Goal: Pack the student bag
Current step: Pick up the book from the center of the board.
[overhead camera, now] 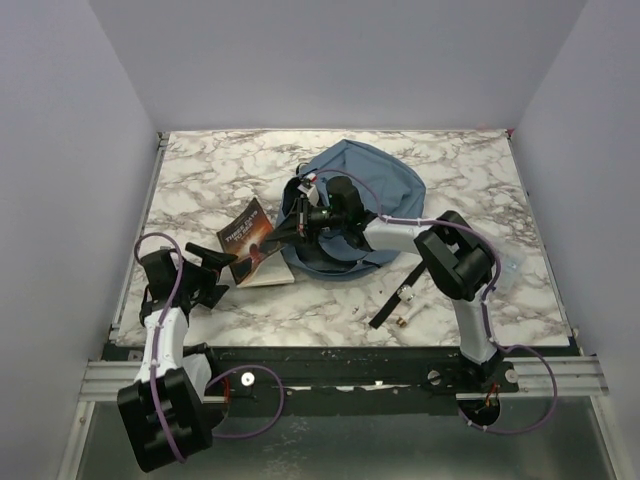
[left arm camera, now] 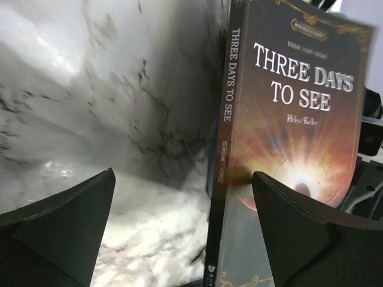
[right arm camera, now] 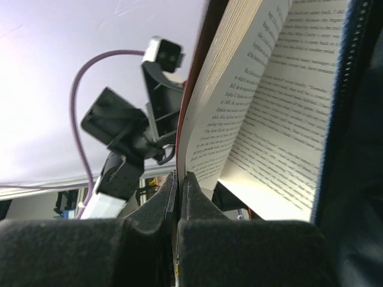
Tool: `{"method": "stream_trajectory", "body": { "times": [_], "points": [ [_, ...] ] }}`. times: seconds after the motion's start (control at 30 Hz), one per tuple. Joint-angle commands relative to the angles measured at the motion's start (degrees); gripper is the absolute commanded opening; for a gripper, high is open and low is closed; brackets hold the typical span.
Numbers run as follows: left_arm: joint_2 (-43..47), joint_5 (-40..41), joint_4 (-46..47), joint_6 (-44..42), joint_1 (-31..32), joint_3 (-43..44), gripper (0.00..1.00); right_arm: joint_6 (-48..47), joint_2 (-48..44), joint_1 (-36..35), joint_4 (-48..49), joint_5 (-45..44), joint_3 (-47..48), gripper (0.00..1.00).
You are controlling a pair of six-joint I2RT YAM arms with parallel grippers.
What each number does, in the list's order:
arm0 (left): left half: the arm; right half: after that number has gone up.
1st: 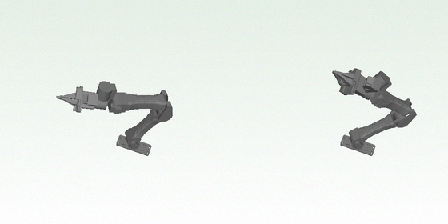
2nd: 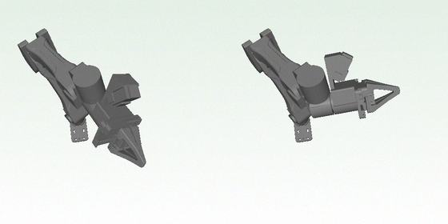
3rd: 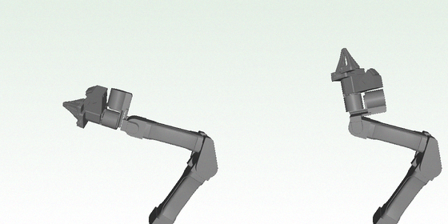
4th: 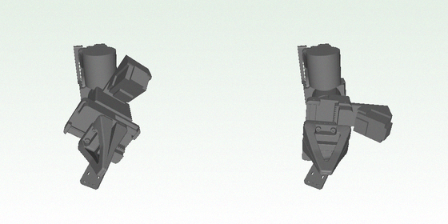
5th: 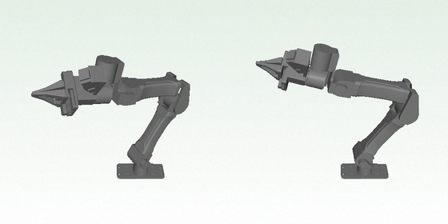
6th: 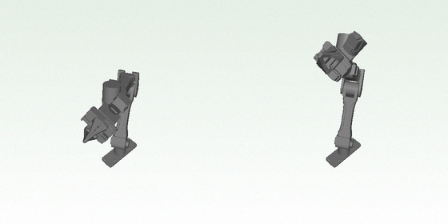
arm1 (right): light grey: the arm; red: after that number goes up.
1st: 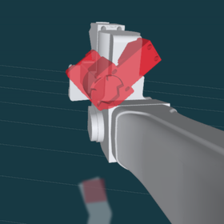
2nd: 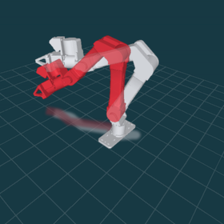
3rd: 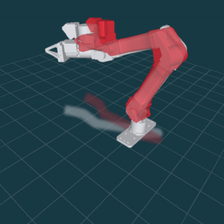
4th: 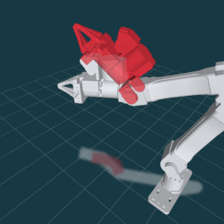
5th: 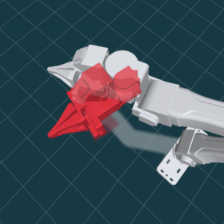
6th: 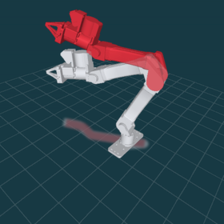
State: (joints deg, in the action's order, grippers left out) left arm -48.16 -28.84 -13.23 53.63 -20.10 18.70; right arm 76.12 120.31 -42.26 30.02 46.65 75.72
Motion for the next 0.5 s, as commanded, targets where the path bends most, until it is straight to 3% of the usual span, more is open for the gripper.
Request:
{"method": "stream_trajectory", "body": {
  "times": [0.0, 0.13, 0.33, 0.4, 0.47],
  "points": [
    [-6.48, -13.63, 10.38, 7.35, 0.92, -1.57, 0.98, 6.32, -1.84, 0.35, 9.73, 3.67, -1.02, 0.01],
    [-8.93, -17.21, 19.66, 13.04, 1.88, -2.88, 0.90, 6.24, -1.68, 0.42, 9.80, 3.96, -1.06, 0.01],
    [-4.73, -14.73, 21.06, 14.27, 2.39, -3.38, 0.50, 4.55, -2.34, 0.51, 9.53, 4.03, -3.14, 0.01],
    [-2.68, -13.42, 21.06, 13.37, 2.40, -3.24, 0.33, 1.59, -3.30, 0.51, 6.44, 3.89, -3.69, 0.07],
    [-0.76, -12.57, 20.08, 11.80, 2.40, -2.24, 0.22, -7.92, -5.68, 0.54, -3.29, 1.55, -3.23, 0.21]
  ]
}}
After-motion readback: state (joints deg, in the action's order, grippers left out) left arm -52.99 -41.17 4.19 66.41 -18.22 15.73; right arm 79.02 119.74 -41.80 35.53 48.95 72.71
